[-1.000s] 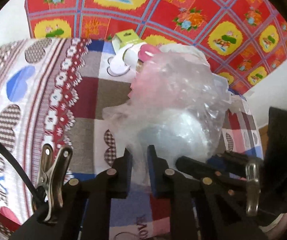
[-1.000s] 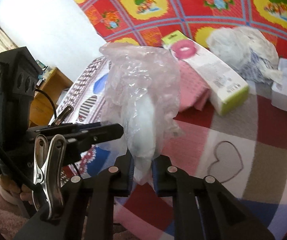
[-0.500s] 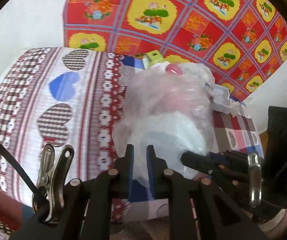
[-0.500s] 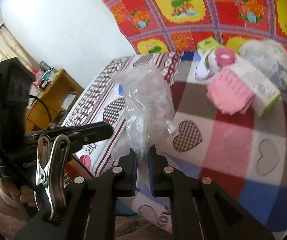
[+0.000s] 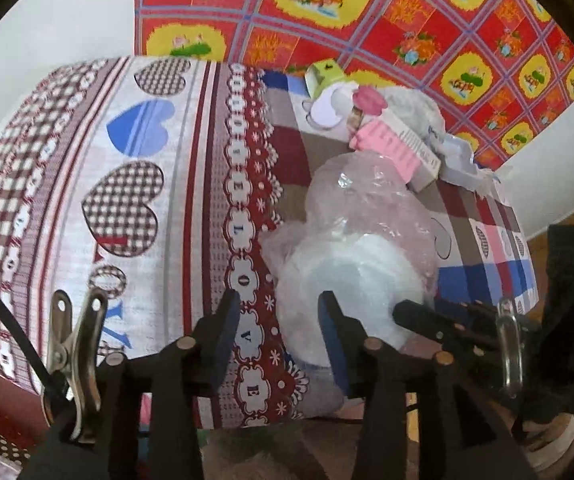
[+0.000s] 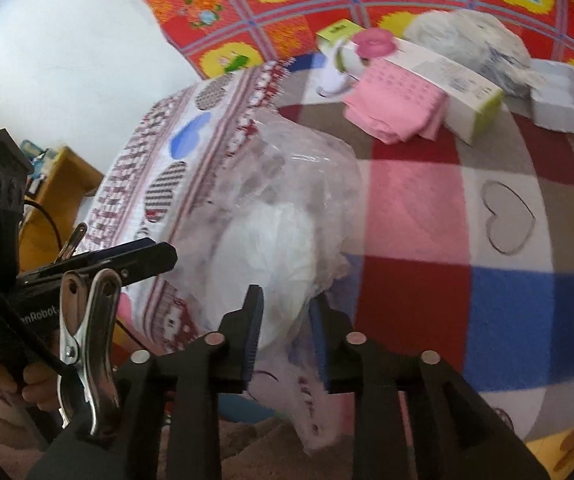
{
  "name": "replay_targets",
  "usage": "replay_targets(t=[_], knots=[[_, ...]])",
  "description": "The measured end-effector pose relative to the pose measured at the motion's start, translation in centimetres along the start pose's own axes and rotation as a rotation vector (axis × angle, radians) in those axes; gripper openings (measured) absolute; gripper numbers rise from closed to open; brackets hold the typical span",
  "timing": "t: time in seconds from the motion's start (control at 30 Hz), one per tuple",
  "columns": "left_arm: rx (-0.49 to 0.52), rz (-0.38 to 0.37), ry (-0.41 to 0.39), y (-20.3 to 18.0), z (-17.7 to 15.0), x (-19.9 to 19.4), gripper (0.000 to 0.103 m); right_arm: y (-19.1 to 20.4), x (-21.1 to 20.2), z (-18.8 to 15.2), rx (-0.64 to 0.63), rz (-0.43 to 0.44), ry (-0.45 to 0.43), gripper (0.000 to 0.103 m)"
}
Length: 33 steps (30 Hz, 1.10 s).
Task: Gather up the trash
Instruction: 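Lift the plastic-wrapped plate off the bed with both grippers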
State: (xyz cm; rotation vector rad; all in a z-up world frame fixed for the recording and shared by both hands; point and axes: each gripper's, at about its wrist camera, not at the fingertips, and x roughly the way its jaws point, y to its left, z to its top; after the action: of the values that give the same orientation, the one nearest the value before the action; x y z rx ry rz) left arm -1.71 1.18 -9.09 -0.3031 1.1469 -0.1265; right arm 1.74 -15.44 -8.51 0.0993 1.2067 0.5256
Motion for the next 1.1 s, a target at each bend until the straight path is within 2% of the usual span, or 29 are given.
replay_targets(t=[0.1,0.23,0.43,0.7,0.77,0.87,1.0,1.07,1.1], knots=[[-0.034,-0.025,0.015,0.3,0.0,0.9,0.049,-0.6,-0.3,-0.1,0.014,-0.027,-0.009,0.033],[-0.046,-0.044,0.027,0.1,0.1,2.1,0.050,-1.4,-0.3,0.5,0.022,-0.031,-0.020,0.034],[-0.071,-0.092,0.076,-0.3,-0.3,4.1,0.050,-1.9,1.3,1.6,0.032,0.009,0.000,0.037],[-0.127,-0.147,0.048,-0.3,0.1,4.5,0.055,-2.2,3.1,2.6,0.046,0.090,0.037,0.041],[-0.145,-0.159,0.046,-0.3,0.2,4.6,0.059,-2.2,3.6,2.4,0.060,0.132,0.060,0.040],[-0.138,-0.164,0.040,-0.5,0.2,4.5,0.058,-1.6,3.7,2.1,0.039,0.154,0.065,0.030],[-0.155,-0.139,0.039,0.2,0.1,4.3,0.033,-0.5,3.2,2.2,-0.003,0.150,0.048,0.024],[-0.171,-0.146,0.034,0.7,0.0,4.0,0.031,0.1,2.9,2.3,-0.009,0.173,0.043,0.022],[-0.181,-0.167,0.032,1.1,-0.1,3.7,0.017,0.6,2.7,2.3,-0.014,0.182,0.040,0.021]])
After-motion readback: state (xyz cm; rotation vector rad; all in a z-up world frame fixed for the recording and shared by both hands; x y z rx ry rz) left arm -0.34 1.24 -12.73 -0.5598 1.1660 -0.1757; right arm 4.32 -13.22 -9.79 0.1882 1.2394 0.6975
